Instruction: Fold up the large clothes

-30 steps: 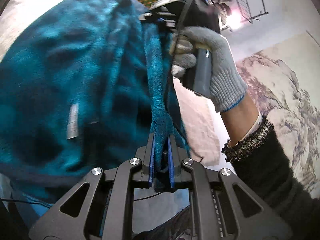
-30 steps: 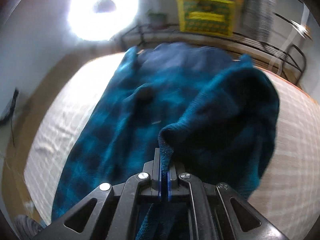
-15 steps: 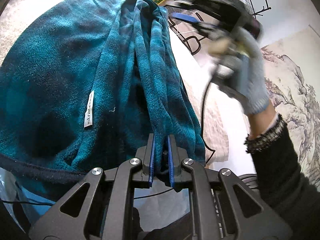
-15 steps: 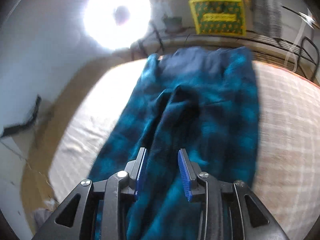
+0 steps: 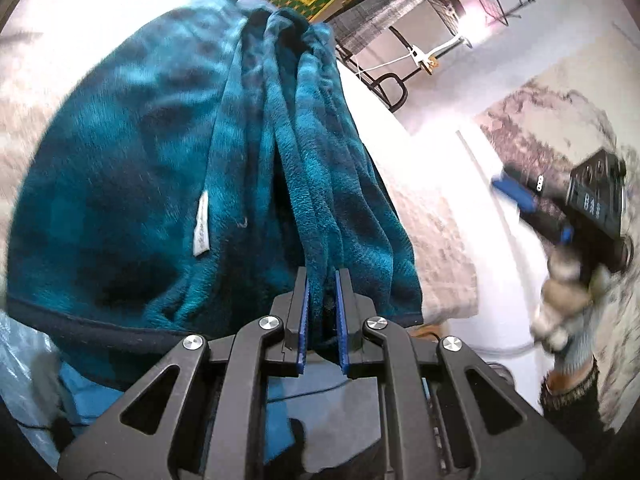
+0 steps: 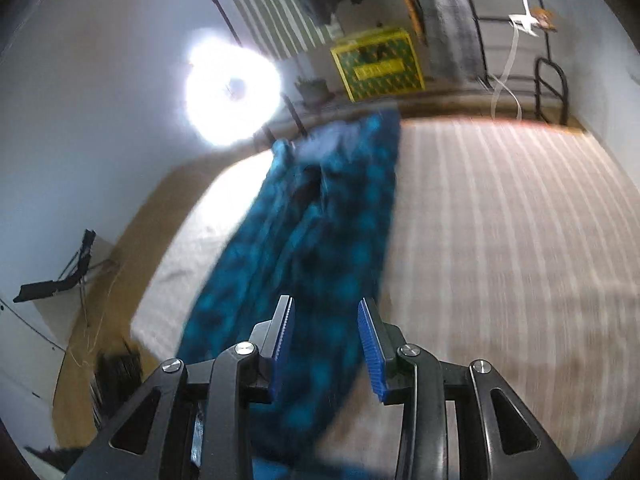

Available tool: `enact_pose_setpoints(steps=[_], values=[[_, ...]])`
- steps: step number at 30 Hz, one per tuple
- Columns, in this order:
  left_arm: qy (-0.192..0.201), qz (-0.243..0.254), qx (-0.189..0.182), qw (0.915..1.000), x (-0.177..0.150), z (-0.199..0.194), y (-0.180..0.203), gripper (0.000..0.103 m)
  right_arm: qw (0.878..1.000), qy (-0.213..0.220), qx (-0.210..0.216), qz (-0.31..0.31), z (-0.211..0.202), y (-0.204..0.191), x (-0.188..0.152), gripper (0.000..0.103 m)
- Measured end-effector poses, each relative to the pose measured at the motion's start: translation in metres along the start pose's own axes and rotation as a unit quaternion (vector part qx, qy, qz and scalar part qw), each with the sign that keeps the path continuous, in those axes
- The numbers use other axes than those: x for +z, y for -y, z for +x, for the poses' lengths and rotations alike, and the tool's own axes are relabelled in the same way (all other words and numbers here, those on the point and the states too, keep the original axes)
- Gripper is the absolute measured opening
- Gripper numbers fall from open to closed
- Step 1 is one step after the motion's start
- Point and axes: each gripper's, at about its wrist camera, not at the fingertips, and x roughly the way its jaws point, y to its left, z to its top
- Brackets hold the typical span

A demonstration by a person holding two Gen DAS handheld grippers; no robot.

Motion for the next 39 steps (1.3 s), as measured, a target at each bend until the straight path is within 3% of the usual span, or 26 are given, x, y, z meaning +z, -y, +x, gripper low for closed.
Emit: enact_pose_setpoints(steps=[3,7,11,12,13,14,16,19,22,24,26,28,32,36,39], values=[[0.001,0.005,0.009,0.9999,0.0,-0.005,0.002,0.01,1.0,-0.028,-0.001,0.015,0.013,0.005,-0.039,0.035],[-0.012,-0.004,0.006,0.9999,-0.003,-0.002,-0.002,0.01,0.995,-0.063,0.033,0.068,0.047,0.016,-0.079,0.036],[-0.02,-0.023,-0.01,0.9995,0.0,0.002,-0.008,0.01,0.991,-0.089,0.053,0.089,0.081,0.014,-0.101,0.047],[-0.02,-0.026,-0.012,0.9994,0.0,0.001,-0.008,0.01,0.99,-0.094,0.054,0.087,0.087,0.012,-0.104,0.047],[-0.02,-0.03,-0.015,0.9992,0.003,0.0,-0.008,0.01,0.99,-0.098,0.06,0.085,0.092,0.009,-0.105,0.039],[-0.017,-0.036,-0.025,0.9989,0.004,-0.004,-0.007,0.01,0.988,-0.102,0.074,0.084,0.095,0.006,-0.106,0.018],[-0.002,-0.031,-0.027,0.9991,0.006,-0.014,-0.004,0.01,0.988,-0.099,0.091,0.081,0.088,0.001,-0.101,0.013],[-0.021,0.0,0.017,0.9996,0.0,-0.003,-0.004,0.01,0.991,-0.081,0.088,0.064,0.07,-0.003,-0.095,0.009],[-0.038,0.014,0.023,0.9989,-0.005,0.0,-0.005,0.01,0.992,-0.12,0.028,0.03,0.085,-0.008,-0.104,0.009],[-0.042,0.036,0.025,0.9982,-0.006,-0.012,-0.001,0.01,0.992,-0.127,0.01,0.009,0.088,-0.014,-0.107,0.017],[-0.04,0.052,0.026,0.9975,-0.005,-0.032,0.002,0.011,0.992,-0.125,0.0,0.0,0.082,-0.019,-0.104,0.032],[-0.019,0.057,0.027,0.9978,-0.002,-0.06,-0.001,0.019,0.995,-0.1,-0.017,-0.014,0.067,-0.023,-0.095,0.033],[0.034,0.06,0.08,0.9944,0.013,-0.096,-0.026,0.02,0.998,-0.022,-0.024,-0.051,0.038,-0.037,-0.069,0.032],[0.034,0.047,0.114,0.9918,0.029,-0.086,-0.053,0.02,0.998,-0.006,-0.012,-0.059,0.06,-0.049,-0.045,0.028],[0.018,0.063,0.116,0.9911,0.03,-0.065,-0.055,0.02,0.996,-0.031,-0.011,-0.08,0.09,-0.064,-0.046,0.028]])
